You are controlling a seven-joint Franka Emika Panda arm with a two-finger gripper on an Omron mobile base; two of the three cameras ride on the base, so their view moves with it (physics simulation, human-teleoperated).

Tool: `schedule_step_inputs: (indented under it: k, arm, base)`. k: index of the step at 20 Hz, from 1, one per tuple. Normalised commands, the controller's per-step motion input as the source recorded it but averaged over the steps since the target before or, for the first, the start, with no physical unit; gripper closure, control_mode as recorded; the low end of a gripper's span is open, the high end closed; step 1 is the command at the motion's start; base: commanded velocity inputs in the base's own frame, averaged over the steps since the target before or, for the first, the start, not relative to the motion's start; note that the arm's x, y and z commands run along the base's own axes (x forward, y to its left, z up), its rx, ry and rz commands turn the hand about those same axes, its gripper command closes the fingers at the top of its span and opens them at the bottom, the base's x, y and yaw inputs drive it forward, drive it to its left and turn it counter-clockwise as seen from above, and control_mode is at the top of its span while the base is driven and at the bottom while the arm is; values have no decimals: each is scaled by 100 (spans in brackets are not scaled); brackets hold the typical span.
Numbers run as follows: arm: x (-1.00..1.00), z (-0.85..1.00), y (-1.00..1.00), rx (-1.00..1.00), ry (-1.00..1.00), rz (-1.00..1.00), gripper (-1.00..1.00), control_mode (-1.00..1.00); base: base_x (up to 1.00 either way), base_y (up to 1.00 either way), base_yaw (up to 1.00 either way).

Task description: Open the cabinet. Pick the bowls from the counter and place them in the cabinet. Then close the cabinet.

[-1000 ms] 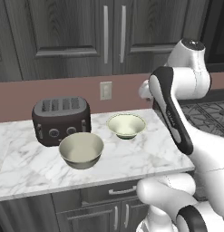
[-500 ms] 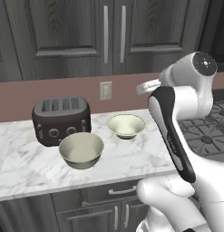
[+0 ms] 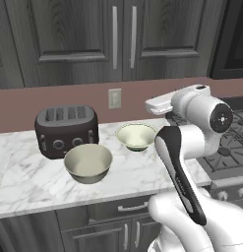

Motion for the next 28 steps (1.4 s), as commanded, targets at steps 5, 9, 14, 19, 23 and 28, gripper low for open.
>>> schedule_step_inputs:
  k: [5, 9, 14, 19, 23, 28]
  arm:
    - [0, 38, 14, 0, -21, 1, -100, -100]
    - [0, 72, 5, 0, -7, 0, -100, -100]
    - [0, 67, 1, 0, -2, 0, -100, -100]
    - [0, 45, 0, 1, 0, 0, -100, -100]
    - [0, 13, 1, 2, 1, 0, -100, -100]
    - [7, 0, 0, 2, 4, 0, -100, -100]
  base:
    - [0, 0, 0]
    - [0, 0, 0]
    - [0, 0, 0]
    - [0, 0, 0]
    - [0, 0, 0]
    - [0, 0, 0]
